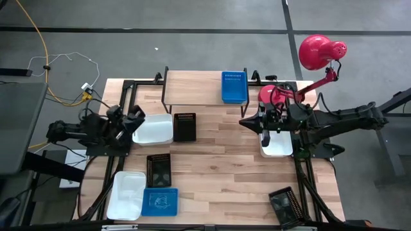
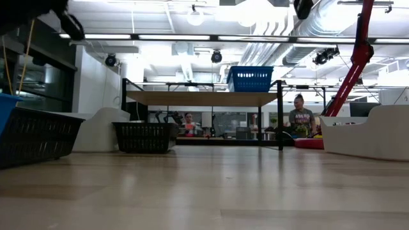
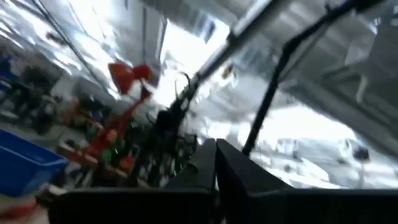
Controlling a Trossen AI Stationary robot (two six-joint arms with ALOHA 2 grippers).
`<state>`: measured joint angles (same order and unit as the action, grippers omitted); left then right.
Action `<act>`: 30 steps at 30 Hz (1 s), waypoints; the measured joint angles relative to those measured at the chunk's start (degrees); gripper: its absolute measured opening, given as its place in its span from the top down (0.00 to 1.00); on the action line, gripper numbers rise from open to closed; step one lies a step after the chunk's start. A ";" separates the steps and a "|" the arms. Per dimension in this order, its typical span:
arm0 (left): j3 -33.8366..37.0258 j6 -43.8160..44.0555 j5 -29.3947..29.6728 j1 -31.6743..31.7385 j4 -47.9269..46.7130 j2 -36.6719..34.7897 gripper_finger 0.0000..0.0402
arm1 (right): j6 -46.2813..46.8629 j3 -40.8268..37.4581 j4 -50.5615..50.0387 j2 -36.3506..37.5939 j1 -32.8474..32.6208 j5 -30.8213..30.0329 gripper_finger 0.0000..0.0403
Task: Stack baskets on shelf by color
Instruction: Stack the blue basket on top of the blue bin on the shelf
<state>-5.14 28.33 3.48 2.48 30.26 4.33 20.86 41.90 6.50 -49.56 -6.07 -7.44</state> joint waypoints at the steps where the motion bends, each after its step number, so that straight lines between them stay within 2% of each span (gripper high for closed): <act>1: -2.23 0.01 -0.90 -0.04 -2.23 1.76 1.00 | -0.36 0.03 -0.01 0.03 0.02 0.00 1.00; 5: -13.25 -3.48 -3.32 -0.03 -13.34 13.47 1.00 | -1.63 0.03 -0.27 0.07 0.02 0.57 1.00; 10: -31.31 -11.25 -11.96 -1.91 -29.38 32.35 1.00 | -1.85 0.06 -1.09 0.19 0.02 4.17 1.00; 14: -45.81 -18.29 -15.41 -6.82 -45.40 46.05 0.98 | -1.85 0.06 -1.58 0.22 0.02 8.08 1.00; 19: -61.05 -26.58 -15.85 -15.76 -63.87 60.07 0.88 | -1.85 0.06 -3.20 0.22 0.02 12.27 1.00; 24: -69.37 -29.85 -14.77 -23.12 -75.32 71.55 0.74 | -2.87 0.06 -6.42 0.26 0.02 14.20 1.00; 30: -70.34 -34.86 -14.71 -28.88 -77.07 81.72 0.56 | -4.89 0.08 -8.11 0.94 0.02 14.23 1.00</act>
<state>-75.48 -6.54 -11.23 -26.40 -46.81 86.05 15.97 41.98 -1.61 -48.62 -6.04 6.79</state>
